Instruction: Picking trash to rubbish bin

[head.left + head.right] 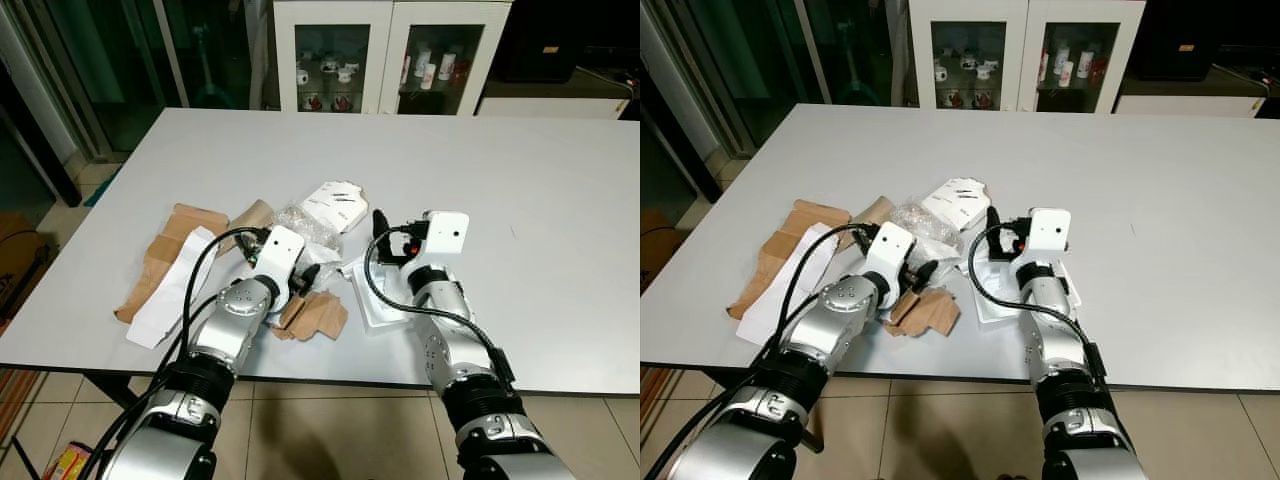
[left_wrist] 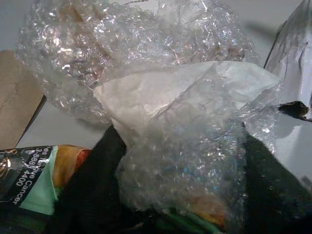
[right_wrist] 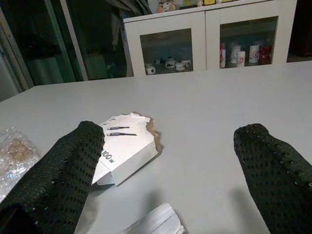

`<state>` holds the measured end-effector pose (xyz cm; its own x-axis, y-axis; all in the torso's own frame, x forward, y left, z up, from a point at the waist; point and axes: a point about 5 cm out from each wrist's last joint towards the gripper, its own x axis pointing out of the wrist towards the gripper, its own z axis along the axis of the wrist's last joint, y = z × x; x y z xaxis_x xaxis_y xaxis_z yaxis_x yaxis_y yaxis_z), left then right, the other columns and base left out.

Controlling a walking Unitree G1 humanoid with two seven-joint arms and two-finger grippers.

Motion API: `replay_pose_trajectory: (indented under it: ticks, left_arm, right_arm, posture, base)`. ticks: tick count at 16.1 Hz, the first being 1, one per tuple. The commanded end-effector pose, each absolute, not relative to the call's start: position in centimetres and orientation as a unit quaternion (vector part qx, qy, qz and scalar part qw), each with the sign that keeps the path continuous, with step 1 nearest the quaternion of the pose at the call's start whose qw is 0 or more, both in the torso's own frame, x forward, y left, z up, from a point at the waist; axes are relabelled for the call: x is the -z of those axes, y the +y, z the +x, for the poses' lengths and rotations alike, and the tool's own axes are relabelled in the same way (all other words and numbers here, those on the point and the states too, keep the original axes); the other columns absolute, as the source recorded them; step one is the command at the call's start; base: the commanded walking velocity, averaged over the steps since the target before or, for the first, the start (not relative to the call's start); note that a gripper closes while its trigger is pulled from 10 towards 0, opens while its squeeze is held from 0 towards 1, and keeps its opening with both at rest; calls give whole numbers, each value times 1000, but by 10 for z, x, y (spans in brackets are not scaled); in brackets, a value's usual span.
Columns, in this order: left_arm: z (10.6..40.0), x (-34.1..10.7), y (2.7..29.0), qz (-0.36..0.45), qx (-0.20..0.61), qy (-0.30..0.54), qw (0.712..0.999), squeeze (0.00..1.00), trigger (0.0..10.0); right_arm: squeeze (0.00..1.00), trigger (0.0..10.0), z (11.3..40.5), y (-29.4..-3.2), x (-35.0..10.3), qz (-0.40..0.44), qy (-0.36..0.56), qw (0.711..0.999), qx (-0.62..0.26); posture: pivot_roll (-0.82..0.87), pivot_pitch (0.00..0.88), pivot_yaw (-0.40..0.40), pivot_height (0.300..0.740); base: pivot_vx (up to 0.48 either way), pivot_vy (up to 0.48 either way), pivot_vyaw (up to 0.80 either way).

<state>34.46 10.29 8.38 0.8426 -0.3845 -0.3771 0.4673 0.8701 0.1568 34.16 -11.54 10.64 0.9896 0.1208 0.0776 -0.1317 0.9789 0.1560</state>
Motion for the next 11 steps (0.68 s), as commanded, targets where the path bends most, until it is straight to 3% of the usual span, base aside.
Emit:
replay_pose_trajectory:
  ticks: [1,7,11]
  left_arm:
    - [340,-78,102,128,238,181,946,0,0]
    - [344,-87,103,120,221,149,956,0,0]
    - [354,-118,108,73,180,51,980,0,0]
  right_arm:
    - [0,10000,345,-113,-110,84,-37,994,-66]
    - [0,10000,344,-114,-110,84,-37,994,-66]
    - [0,10000,345,-114,-110,84,-36,994,-66]
  posture:
    - [53,0,31,740]
    - [53,3,29,740]
    - [56,2,25,740]
  base:
    - [0,0,0]
    - [0,0,0]
    - [0,0,0]
